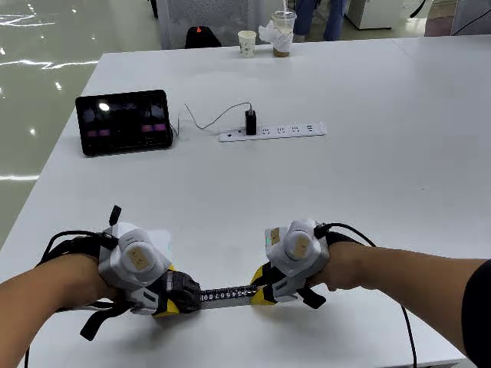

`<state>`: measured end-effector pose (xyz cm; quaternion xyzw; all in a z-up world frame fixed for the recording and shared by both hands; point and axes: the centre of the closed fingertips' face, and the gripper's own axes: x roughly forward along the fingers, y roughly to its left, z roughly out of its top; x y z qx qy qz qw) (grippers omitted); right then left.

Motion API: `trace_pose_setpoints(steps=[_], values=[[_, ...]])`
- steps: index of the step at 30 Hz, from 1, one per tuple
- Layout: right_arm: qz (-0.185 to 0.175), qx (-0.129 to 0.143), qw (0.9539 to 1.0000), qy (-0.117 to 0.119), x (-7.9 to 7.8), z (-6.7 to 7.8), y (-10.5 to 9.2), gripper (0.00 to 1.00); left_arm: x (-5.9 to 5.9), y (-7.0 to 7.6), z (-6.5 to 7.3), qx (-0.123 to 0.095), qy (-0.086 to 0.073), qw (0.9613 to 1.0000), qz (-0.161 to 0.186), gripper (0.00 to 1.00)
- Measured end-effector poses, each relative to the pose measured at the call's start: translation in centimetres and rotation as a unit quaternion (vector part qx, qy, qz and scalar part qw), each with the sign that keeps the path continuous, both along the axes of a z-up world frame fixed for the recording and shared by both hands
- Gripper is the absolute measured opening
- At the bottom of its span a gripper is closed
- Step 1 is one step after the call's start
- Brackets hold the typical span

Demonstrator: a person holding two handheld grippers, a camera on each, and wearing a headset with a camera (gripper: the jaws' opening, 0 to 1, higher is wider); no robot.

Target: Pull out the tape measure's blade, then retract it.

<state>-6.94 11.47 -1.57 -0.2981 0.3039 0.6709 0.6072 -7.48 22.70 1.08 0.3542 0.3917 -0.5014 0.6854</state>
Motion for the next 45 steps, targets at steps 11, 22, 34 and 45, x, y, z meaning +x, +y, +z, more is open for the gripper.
trace_pose_setpoints(steps=[11,22,34,45], values=[[-0.001,-0.003,1.0,-0.001,0.1,0.0,-0.6,0.1,0.0,0.1,0.0,-0.001,-0.001,1.0,0.001,0.32],[-0.004,-0.004,1.0,-0.002,0.2,0.0,-1.2,0.1,0.0,0.0,0.0,-0.001,-0.001,1.0,0.0,0.32],[-0.005,-0.006,1.0,-0.001,0.3,0.0,-2.0,0.1,0.0,0.0,0.0,-0.001,-0.001,1.0,0.0,0.32],[-0.005,-0.007,1.0,-0.002,0.4,0.0,-2.5,0.1,0.0,0.0,-0.1,-0.001,-0.001,1.0,0.0,0.32]])
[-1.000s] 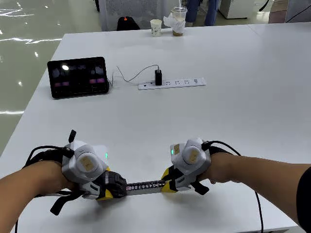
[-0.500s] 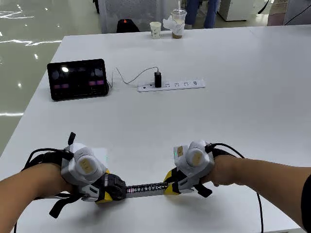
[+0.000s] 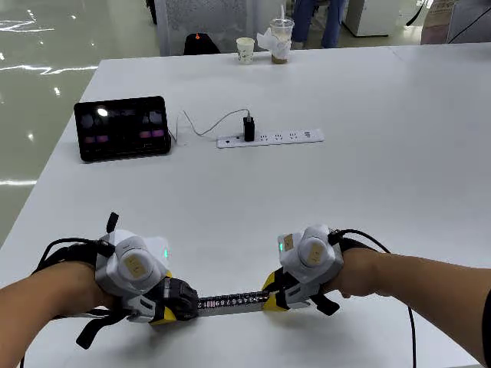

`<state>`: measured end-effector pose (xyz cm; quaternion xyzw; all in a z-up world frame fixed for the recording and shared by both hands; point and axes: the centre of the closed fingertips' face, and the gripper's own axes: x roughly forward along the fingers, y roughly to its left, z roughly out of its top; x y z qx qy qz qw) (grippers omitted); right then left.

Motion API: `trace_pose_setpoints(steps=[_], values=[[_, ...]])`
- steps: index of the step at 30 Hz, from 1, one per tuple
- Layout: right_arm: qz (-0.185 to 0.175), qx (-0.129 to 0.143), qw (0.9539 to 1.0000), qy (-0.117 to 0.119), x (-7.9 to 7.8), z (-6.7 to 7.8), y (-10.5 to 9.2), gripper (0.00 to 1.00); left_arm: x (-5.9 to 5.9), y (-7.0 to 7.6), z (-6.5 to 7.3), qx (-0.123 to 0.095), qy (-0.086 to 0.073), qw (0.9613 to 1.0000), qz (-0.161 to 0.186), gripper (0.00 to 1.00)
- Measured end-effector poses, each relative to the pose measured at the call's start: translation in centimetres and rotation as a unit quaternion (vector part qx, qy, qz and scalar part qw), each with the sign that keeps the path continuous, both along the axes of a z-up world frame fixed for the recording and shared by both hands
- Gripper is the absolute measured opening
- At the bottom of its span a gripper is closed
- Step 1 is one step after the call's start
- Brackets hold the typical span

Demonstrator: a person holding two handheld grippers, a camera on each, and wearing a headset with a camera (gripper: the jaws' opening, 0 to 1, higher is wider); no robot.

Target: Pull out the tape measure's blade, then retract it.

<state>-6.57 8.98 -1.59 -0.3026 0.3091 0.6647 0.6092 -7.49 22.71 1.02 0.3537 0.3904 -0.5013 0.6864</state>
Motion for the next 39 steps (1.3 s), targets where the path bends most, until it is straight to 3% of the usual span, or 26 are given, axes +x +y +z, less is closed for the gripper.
trace_pose_setpoints(steps=[39], values=[[-0.003,-0.005,1.0,-0.004,0.3,0.0,-1.7,0.1,0.1,0.0,0.0,-0.002,-0.002,1.0,0.001,0.32]])
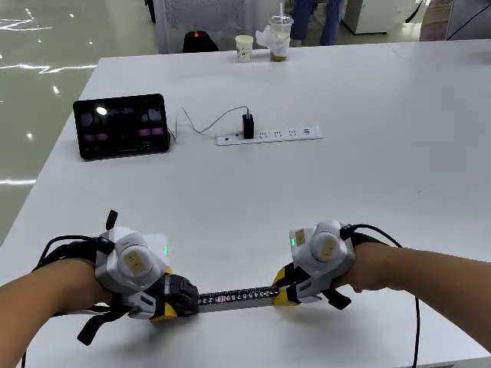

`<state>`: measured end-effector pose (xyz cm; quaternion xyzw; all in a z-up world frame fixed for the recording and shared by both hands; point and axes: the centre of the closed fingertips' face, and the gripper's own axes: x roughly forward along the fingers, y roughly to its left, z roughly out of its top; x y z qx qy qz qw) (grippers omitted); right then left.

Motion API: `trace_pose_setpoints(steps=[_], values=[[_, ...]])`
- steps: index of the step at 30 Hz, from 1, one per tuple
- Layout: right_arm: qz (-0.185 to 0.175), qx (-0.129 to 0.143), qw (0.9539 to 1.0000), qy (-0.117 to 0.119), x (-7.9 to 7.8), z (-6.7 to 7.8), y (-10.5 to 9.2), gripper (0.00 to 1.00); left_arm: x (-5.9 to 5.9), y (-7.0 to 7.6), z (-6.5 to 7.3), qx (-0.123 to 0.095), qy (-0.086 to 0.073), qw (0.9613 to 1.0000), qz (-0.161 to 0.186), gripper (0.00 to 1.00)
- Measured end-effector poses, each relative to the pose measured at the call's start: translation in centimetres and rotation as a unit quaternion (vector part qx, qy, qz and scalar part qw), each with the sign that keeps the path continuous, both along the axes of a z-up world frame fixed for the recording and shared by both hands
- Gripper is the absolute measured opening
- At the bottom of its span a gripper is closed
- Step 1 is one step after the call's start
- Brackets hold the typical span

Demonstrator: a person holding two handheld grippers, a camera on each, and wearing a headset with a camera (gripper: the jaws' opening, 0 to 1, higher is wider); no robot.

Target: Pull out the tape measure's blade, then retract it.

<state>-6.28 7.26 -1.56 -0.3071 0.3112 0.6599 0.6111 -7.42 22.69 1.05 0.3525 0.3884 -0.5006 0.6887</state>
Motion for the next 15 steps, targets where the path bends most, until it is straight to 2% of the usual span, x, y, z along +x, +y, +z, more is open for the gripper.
trace_pose_setpoints(steps=[15], values=[[-0.006,-0.002,1.0,0.001,0.1,0.1,-1.1,0.1,-0.2,-0.1,0.2,-0.001,-0.001,1.0,0.001,0.32]])
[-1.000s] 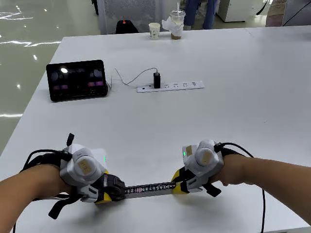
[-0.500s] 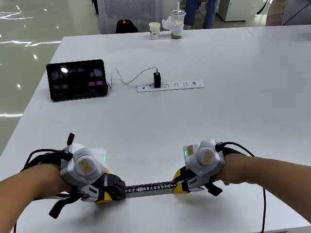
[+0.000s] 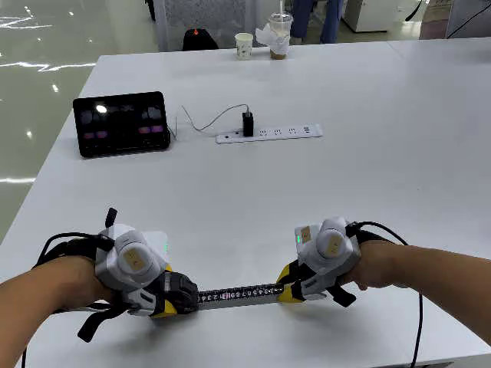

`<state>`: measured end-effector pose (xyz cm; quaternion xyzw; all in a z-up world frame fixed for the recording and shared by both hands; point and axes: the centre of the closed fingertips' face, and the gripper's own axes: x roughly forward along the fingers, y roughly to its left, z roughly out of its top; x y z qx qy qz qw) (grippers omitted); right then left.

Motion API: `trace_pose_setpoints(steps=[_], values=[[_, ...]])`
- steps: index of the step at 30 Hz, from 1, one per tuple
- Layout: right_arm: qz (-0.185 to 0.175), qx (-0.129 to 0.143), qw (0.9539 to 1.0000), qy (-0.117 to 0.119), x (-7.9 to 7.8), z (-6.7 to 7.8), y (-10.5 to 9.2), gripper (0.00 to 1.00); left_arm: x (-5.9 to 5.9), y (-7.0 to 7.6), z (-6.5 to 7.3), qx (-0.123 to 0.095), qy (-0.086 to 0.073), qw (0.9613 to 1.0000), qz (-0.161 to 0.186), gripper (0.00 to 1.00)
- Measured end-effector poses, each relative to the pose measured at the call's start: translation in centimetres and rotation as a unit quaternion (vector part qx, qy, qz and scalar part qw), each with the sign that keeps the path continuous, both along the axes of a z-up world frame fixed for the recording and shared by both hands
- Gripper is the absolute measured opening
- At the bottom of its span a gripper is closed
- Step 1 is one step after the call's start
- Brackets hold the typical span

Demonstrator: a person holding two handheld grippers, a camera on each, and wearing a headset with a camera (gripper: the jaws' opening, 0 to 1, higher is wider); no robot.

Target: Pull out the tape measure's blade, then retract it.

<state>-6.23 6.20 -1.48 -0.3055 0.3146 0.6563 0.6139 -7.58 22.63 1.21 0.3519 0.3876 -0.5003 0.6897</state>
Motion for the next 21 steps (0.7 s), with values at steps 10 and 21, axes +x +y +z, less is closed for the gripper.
trace_pose_setpoints(steps=[10,21], values=[[0.0,-0.004,1.0,-0.002,0.1,-0.1,-0.5,0.1,0.0,0.0,-0.1,-0.002,-0.001,1.0,-0.001,0.31],[-0.002,-0.01,0.9999,-0.002,0.3,-0.2,-1.7,0.1,0.1,0.0,-0.1,-0.002,0.001,1.0,-0.003,0.32]])
